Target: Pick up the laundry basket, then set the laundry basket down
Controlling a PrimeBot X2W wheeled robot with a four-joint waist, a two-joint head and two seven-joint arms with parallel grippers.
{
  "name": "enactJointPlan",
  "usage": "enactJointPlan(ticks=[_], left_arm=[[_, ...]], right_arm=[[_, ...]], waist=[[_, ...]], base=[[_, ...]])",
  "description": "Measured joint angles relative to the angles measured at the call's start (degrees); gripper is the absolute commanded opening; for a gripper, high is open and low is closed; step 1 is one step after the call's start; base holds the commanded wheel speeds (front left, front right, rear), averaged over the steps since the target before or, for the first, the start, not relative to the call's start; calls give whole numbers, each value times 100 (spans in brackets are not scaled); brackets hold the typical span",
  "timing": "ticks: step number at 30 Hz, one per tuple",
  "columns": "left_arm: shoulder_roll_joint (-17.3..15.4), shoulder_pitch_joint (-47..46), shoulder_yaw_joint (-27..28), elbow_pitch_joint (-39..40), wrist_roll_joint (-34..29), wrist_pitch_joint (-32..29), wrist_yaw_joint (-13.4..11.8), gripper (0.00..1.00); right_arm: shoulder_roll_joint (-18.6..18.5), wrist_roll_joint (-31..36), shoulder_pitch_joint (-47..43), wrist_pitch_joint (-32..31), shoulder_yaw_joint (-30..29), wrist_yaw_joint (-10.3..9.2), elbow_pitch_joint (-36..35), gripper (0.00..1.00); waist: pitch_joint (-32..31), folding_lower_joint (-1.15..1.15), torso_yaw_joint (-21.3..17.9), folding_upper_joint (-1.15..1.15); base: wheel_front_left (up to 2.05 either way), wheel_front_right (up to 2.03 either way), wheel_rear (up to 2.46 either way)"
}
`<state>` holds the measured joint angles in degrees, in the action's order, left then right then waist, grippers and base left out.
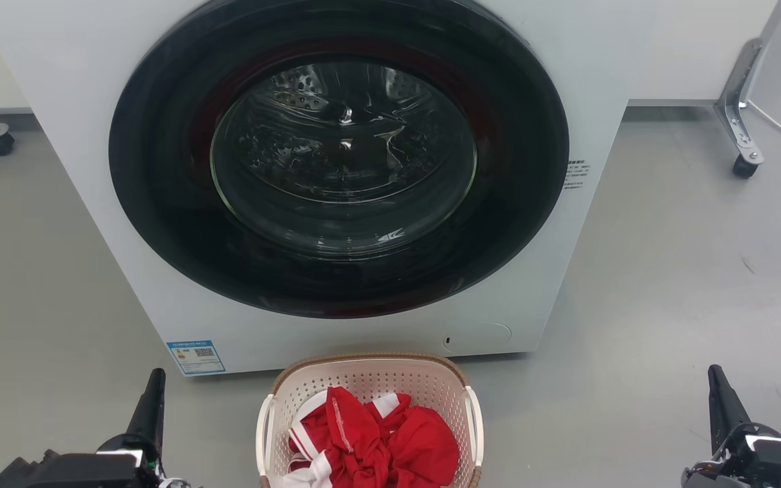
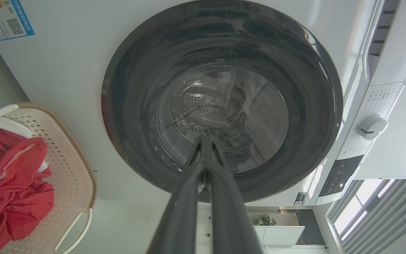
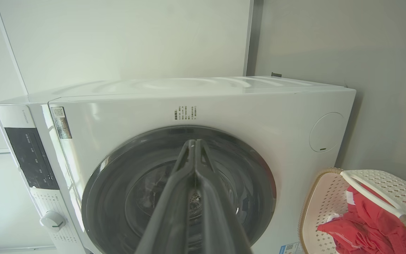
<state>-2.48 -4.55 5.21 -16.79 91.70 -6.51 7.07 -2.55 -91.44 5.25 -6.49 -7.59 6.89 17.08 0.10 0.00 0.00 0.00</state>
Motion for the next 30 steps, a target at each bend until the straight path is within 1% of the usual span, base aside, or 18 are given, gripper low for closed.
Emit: enactJointPlan(ticks=[30], left_arm=[[0,0,-1,-5,0,0,0,0]], right_arm=[[3,0,1,0,0,0,1,0]], waist=[[0,0,0,0]], base=[[0,0,0]])
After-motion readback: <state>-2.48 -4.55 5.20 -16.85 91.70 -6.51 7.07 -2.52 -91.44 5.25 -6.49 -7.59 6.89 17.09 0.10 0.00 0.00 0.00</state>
